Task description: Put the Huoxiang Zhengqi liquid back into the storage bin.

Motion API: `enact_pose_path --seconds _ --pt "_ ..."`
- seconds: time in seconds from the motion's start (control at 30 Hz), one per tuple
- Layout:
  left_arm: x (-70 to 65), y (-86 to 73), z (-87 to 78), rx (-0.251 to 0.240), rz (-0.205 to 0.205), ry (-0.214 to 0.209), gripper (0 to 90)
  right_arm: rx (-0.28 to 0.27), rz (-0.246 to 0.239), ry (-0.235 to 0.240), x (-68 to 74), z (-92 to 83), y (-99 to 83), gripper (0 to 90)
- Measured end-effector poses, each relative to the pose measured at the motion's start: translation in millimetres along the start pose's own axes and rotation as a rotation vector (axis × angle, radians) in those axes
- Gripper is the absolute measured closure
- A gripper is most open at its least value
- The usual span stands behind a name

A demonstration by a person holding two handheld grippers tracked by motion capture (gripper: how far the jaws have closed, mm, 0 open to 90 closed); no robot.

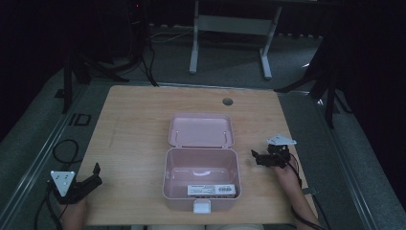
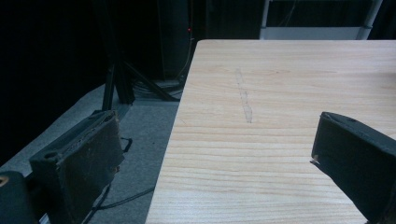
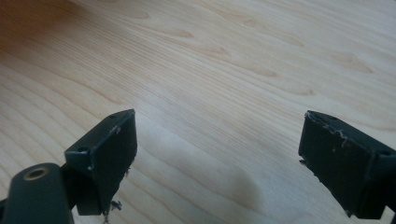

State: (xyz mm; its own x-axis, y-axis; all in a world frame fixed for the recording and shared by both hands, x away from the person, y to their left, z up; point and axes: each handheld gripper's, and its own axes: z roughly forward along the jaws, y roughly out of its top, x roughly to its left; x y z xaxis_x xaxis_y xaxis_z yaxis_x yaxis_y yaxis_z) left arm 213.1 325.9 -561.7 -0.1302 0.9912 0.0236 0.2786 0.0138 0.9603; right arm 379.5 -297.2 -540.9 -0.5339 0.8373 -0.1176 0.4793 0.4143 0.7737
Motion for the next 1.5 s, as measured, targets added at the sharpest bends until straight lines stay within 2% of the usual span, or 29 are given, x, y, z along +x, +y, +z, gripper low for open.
enact_pose_path --seconds 0.1,0.23,0.43,0.5,0.6,0.83,0.97,1.27,1.5 --pt "0.0 0.0 0.0 0.000 0.000 0.000 2.1 -0.004 0.007 -0.010 -3.8 -2.2 -2.6 11.2" --pt "0.1 0.0 0.1 0.000 0.000 0.000 2.1 -0.024 0.055 -0.021 -14.9 -9.4 -8.7 11.3" --pt "0.0 0.0 0.0 0.000 -0.001 0.001 2.1 -0.029 0.090 -0.022 -27.2 -16.7 -17.5 11.2" --pt "0.0 0.0 0.0 0.000 0.000 0.001 2.1 -0.043 0.120 -0.038 -31.6 -20.5 -21.3 11.2" --pt "-0.1 0.0 -0.1 -0.001 0.000 0.002 2.1 -0.062 0.176 -0.020 -38.7 -25.6 -28.3 11.2" --pt "-0.1 -0.1 -0.1 -0.001 -0.001 0.003 2.1 -0.088 0.218 -0.045 -44.3 -36.3 -37.5 11.3" --pt "0.0 -0.1 -0.1 -0.001 -0.001 0.002 2.1 -0.111 0.266 -0.040 -48.1 -43.5 -42.3 11.4" --pt "-0.3 -0.1 -0.2 -0.002 0.001 0.003 2.1 -0.097 0.294 -0.061 -51.3 -50.6 -55.0 11.8" --pt "-0.2 -0.1 -0.3 -0.002 0.001 0.001 2.1 -0.128 0.317 -0.066 -54.2 -55.6 -60.8 11.8"
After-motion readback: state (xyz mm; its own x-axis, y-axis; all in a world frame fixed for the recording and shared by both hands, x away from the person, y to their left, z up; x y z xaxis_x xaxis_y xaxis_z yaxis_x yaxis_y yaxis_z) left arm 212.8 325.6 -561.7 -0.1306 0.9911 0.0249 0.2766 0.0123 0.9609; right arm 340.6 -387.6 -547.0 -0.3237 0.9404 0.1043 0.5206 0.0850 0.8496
